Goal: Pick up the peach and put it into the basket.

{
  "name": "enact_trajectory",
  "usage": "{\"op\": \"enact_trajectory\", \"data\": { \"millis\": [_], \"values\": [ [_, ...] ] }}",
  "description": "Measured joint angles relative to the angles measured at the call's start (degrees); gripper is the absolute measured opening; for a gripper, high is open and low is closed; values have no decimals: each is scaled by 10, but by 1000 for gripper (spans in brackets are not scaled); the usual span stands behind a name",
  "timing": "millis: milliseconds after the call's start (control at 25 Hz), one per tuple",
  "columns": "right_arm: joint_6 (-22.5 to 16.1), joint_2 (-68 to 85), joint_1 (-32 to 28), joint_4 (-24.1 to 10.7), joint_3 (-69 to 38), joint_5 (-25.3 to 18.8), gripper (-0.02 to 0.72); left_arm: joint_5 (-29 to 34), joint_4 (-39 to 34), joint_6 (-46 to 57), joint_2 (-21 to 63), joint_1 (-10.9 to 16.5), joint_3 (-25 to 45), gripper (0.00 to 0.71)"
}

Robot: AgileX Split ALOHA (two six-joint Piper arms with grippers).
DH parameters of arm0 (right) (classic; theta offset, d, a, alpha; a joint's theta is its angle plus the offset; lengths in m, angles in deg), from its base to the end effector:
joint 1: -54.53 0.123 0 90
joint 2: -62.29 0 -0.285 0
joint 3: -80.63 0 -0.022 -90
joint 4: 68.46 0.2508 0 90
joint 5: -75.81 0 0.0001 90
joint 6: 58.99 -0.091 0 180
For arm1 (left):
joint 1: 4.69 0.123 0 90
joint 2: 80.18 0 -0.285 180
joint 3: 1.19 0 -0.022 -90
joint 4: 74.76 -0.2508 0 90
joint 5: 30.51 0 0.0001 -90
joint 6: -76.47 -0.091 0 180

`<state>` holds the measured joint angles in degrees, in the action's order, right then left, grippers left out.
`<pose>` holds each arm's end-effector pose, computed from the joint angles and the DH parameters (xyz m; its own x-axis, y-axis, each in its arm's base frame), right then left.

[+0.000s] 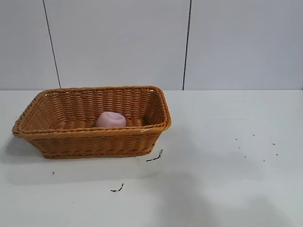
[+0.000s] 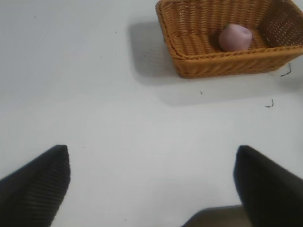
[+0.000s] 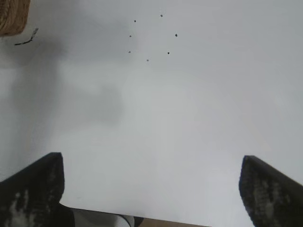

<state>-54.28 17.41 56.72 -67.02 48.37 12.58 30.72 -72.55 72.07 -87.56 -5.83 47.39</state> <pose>0.0955 0.0057 0.3312 -0.7639 -0.1001 -0.6375 -0.1069 0.9939 -0.0279 -0.0063 -0.0030 0.2766 -0.4529 0.0672 -0.8890 0.0764 0.9964 0.0364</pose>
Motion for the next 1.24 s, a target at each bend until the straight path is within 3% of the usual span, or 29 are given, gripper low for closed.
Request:
{"op": "enact_trajectory", "data": {
  "millis": [120, 400, 1240],
  "values": [
    [0, 122, 0, 0, -81, 38, 690, 0, 0, 0, 0, 0, 0, 692],
    [-7, 311, 0, -5, -162, 45, 690, 0, 0, 0, 0, 0, 0, 692],
    [-15, 374, 0, -7, -163, 48, 690, 0, 0, 0, 0, 0, 0, 692]
  ]
}}
